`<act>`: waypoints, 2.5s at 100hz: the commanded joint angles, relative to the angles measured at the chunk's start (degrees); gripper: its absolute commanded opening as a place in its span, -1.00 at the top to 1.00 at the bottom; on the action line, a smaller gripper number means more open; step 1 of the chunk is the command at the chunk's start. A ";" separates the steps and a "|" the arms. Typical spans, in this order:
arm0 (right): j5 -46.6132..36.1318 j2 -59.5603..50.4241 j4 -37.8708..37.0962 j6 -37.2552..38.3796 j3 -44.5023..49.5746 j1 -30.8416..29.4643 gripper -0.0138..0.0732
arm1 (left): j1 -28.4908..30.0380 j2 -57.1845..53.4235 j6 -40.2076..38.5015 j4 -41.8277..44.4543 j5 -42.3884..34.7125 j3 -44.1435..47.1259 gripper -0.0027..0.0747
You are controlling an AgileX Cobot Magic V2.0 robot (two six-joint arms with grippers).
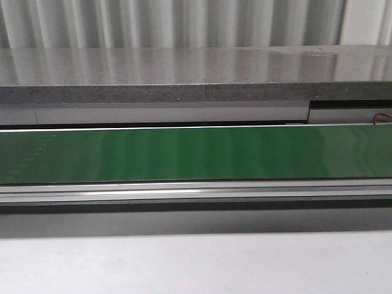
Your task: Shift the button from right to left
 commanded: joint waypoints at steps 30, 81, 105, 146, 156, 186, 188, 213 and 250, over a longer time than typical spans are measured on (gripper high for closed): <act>-3.52 -0.21 1.48 -0.38 -1.47 0.12 0.82 | -13.50 -26.30 -0.65 -3.05 -10.39 8.21 -0.32; -3.52 -0.21 1.48 -0.38 -1.47 0.12 0.82 | -24.52 -62.68 -0.68 -8.97 -12.29 29.78 0.20; -3.52 -0.21 1.48 -0.38 -1.47 0.12 0.82 | -24.52 -74.73 -0.68 -9.37 -14.63 36.02 0.98; -3.52 -0.21 1.48 -0.38 -1.47 0.12 0.82 | -24.52 -76.40 -0.68 -9.37 -14.77 37.16 0.98; -3.52 -0.21 1.48 -0.38 -1.47 0.12 0.82 | -24.52 -76.40 -0.68 -9.37 -14.89 37.16 0.98; -3.52 -0.21 1.48 -0.38 -1.47 0.12 0.82 | -24.64 -76.77 -0.68 -4.48 -30.57 44.53 0.98; -3.52 -0.21 1.48 -0.38 -1.47 0.12 0.82 | -24.64 -77.06 -0.68 -3.64 -32.54 45.83 0.98; -3.52 -0.21 1.48 -0.38 -1.47 0.12 0.82 | -24.53 -85.69 -1.09 -0.24 -43.74 61.66 0.98; -3.25 -0.21 1.48 -0.38 -1.47 0.12 0.82 | -24.40 -94.85 -1.63 -1.65 -42.85 69.24 0.98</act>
